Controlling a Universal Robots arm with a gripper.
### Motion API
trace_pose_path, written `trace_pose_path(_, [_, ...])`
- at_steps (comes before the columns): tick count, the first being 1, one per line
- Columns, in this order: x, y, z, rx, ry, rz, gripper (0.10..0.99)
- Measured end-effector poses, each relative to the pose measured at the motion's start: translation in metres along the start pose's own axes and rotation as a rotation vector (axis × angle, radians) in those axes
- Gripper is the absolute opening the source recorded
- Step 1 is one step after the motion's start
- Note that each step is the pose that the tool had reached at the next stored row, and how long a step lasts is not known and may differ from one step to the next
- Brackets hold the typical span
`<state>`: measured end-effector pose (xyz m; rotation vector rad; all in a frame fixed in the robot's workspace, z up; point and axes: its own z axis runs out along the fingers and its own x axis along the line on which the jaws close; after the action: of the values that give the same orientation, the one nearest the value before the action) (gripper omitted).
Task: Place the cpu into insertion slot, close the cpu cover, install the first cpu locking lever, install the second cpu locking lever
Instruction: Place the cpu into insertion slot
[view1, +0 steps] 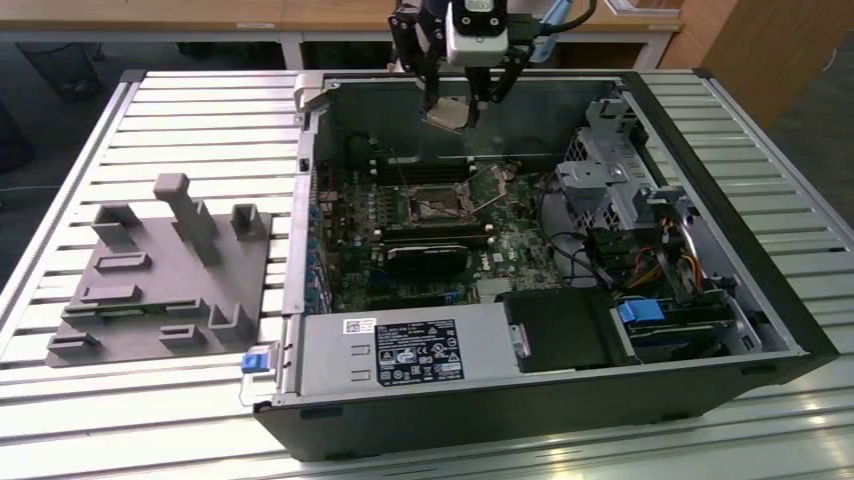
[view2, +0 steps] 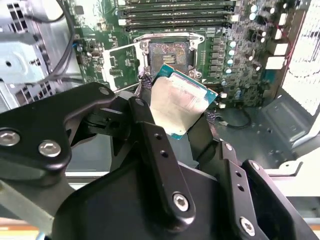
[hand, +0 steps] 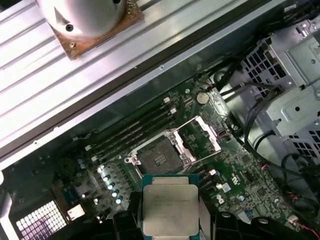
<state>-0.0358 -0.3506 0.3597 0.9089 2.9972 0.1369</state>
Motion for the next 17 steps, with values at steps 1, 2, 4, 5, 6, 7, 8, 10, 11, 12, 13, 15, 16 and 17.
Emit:
trace_pose_path(1, [0.0000,0.0000,0.0001,0.000,-0.0013,0.015,0.537])
trace_pose_path(2, [0.0000,0.0000,0.0003,-0.001,-0.0026,0.030,0.537])
trace_pose_path(4, [0.0000,-0.0001,0.0007,-0.001,-0.0053,0.062,0.537])
trace_pose_path(5, [0.0000,-0.0001,0.0008,-0.001,-0.0067,0.077,0.537])
trace_pose_path(6, [0.0000,-0.0001,0.0010,-0.002,-0.0081,0.093,0.537])
trace_pose_path(7, [0.0000,-0.0001,0.0012,-0.002,-0.0094,0.109,0.537])
trace_pose_path(8, [0.0000,-0.0001,0.0013,-0.002,-0.0109,0.126,0.537])
trace_pose_path(10, [0.0000,-0.0002,0.0017,-0.003,-0.0138,0.160,0.537])
trace_pose_path(11, [0.0000,-0.0002,0.0019,-0.003,-0.0152,0.176,0.537])
trace_pose_path(12, [0.0000,-0.0002,0.0021,-0.004,-0.0166,0.192,0.537])
trace_pose_path(13, [-0.0001,-0.0002,0.0023,-0.004,-0.0180,0.208,0.537])
trace_pose_path(15, [-0.0001,-0.0002,0.0027,-0.004,-0.0207,0.240,0.537])
trace_pose_path(16, [-0.0001,-0.0002,0.0029,-0.005,-0.0221,0.256,0.537])
trace_pose_path(17, [-0.0001,-0.0003,0.0031,-0.005,-0.0235,0.273,0.537])
